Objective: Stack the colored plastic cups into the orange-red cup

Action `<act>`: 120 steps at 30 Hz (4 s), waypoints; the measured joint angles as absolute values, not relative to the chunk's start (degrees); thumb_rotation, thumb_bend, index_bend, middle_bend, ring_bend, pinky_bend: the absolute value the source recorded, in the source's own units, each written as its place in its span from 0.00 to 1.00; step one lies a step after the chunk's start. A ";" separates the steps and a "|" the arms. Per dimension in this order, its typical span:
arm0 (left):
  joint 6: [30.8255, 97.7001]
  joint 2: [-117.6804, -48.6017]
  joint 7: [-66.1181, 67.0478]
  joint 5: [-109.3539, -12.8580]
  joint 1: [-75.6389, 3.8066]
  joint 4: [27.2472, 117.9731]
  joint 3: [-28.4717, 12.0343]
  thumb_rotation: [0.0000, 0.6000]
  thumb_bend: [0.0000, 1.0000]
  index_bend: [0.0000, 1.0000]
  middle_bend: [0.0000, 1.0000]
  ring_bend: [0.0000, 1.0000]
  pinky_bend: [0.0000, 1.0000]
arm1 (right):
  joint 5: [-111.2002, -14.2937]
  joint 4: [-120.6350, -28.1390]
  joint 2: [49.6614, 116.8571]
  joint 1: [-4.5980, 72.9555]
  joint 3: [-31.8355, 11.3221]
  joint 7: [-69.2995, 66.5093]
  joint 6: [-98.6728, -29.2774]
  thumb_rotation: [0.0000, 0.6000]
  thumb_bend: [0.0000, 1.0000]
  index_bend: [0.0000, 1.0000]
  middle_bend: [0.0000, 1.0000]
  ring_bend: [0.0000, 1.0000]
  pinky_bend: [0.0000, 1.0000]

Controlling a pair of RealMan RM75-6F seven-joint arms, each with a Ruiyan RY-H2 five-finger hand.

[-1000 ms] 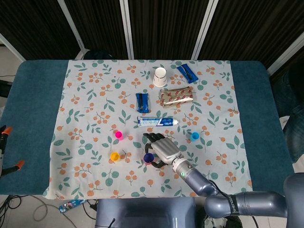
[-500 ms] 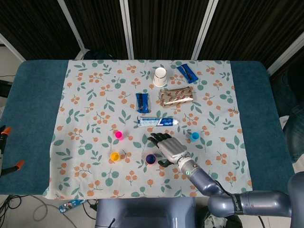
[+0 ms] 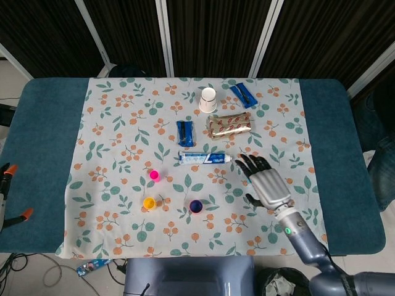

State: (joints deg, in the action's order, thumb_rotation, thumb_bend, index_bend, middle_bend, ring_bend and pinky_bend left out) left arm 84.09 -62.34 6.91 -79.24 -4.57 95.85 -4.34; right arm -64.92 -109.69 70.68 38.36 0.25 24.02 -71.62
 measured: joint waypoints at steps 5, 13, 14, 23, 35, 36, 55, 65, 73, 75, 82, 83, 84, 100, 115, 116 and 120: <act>83.43 -62.43 6.15 -80.42 -4.94 95.74 -3.85 1.00 0.12 0.02 0.00 0.00 0.05 | -74.29 -105.69 68.68 27.20 5.95 19.29 -83.60 1.00 0.40 0.02 0.00 0.00 0.10; 78.26 -61.35 4.21 -85.24 -8.60 96.48 -2.71 1.00 0.09 0.05 0.00 0.00 0.05 | -79.80 -95.08 70.16 16.03 10.30 12.03 -91.33 1.00 0.40 0.02 0.00 0.00 0.09; 77.21 -61.09 3.98 -85.90 -9.42 96.84 -2.65 1.00 0.09 0.06 0.00 0.00 0.05 | -79.98 -94.20 70.45 15.35 10.37 11.48 -91.56 1.00 0.40 0.02 0.00 0.00 0.09; 60.79 -58.63 4.38 -88.73 -20.96 104.22 -3.56 1.00 0.09 0.14 0.00 0.00 0.05 | -80.33 -91.04 71.71 12.65 7.85 9.45 -91.68 1.00 0.40 0.02 0.00 0.00 0.09; 46.59 -64.34 20.79 -77.89 -34.08 111.58 -7.21 1.00 0.12 0.23 0.00 0.00 0.04 | -80.39 -90.82 71.91 11.29 5.56 9.59 -90.01 1.00 0.40 0.02 0.00 0.00 0.09; 46.35 -64.86 21.93 -76.96 -34.58 111.91 -7.31 1.00 0.12 0.24 0.00 0.00 0.04 | -80.31 -90.86 71.87 11.17 5.30 9.53 -89.92 1.00 0.40 0.02 0.00 0.00 0.09; 50.85 -75.75 43.44 -61.64 -41.05 111.65 -4.45 1.00 0.19 0.32 0.00 0.00 0.03 | -79.78 -90.68 72.11 9.34 2.10 9.57 -88.41 1.00 0.40 0.02 0.00 0.00 0.09; 55.66 -79.67 48.64 -59.04 -42.04 108.25 -2.64 1.00 0.20 0.35 0.00 0.00 0.03 | -80.12 -90.36 72.38 8.75 1.05 9.98 -87.13 1.00 0.40 0.02 0.00 0.00 0.09; 55.44 -80.34 47.69 -57.54 -42.60 106.43 -1.75 1.00 0.20 0.36 0.00 0.00 0.03 | -80.16 -90.26 72.63 8.29 0.33 10.43 -86.61 1.00 0.40 0.02 0.00 0.00 0.09; 55.18 -80.51 47.45 -57.35 -42.81 105.96 -1.65 1.00 0.21 0.37 0.00 0.00 0.03 | -80.17 -90.25 72.67 8.22 0.20 10.52 -86.54 1.00 0.40 0.02 0.00 0.00 0.09; 55.35 -81.61 47.45 -57.50 -43.38 104.38 -0.98 1.00 0.23 0.40 0.00 0.00 0.03 | -80.10 -90.14 72.82 7.94 -0.30 10.71 -86.09 1.00 0.40 0.02 0.00 0.00 0.09; 55.48 -81.72 47.53 -57.55 -43.44 104.34 -0.89 1.00 0.24 0.40 0.00 0.00 0.03 | -80.09 -90.11 72.85 7.91 -0.36 10.72 -86.01 1.00 0.40 0.02 0.00 0.00 0.09; 55.60 -81.80 47.54 -57.63 -43.47 104.35 -0.83 1.00 0.24 0.41 0.00 0.00 0.03 | -80.10 -90.07 72.88 7.88 -0.42 10.74 -85.95 1.00 0.40 0.02 0.00 0.00 0.09; 57.90 -82.22 48.71 -57.14 -43.88 104.18 0.08 1.00 0.27 0.44 0.00 0.00 0.03 | -79.90 -90.20 72.99 7.26 -1.46 10.77 -84.80 1.00 0.40 0.02 0.00 0.00 0.09; 59.36 -81.65 47.15 -58.87 -44.91 106.96 -1.37 1.00 0.30 0.48 0.02 0.00 0.03 | -80.03 -90.30 73.34 6.72 -2.39 11.07 -84.29 1.00 0.40 0.02 0.00 0.00 0.09; 59.52 -81.64 47.08 -59.11 -45.11 107.46 -1.78 1.00 0.30 0.48 0.02 0.00 0.03 | -80.02 -90.29 73.37 6.69 -2.44 11.13 -84.25 1.00 0.40 0.02 0.00 0.00 0.09; 59.60 -82.05 47.20 -59.06 -46.50 109.16 -3.68 1.00 0.30 0.48 0.02 0.00 0.03 | -79.96 -90.37 73.47 6.59 -2.56 11.25 -84.12 1.00 0.40 0.02 0.00 0.00 0.09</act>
State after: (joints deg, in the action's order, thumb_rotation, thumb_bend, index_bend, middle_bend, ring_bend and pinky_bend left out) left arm 59.60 -82.05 47.20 -59.06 -46.50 109.16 -3.68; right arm -79.96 -90.37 73.47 6.59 -2.56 11.25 -84.12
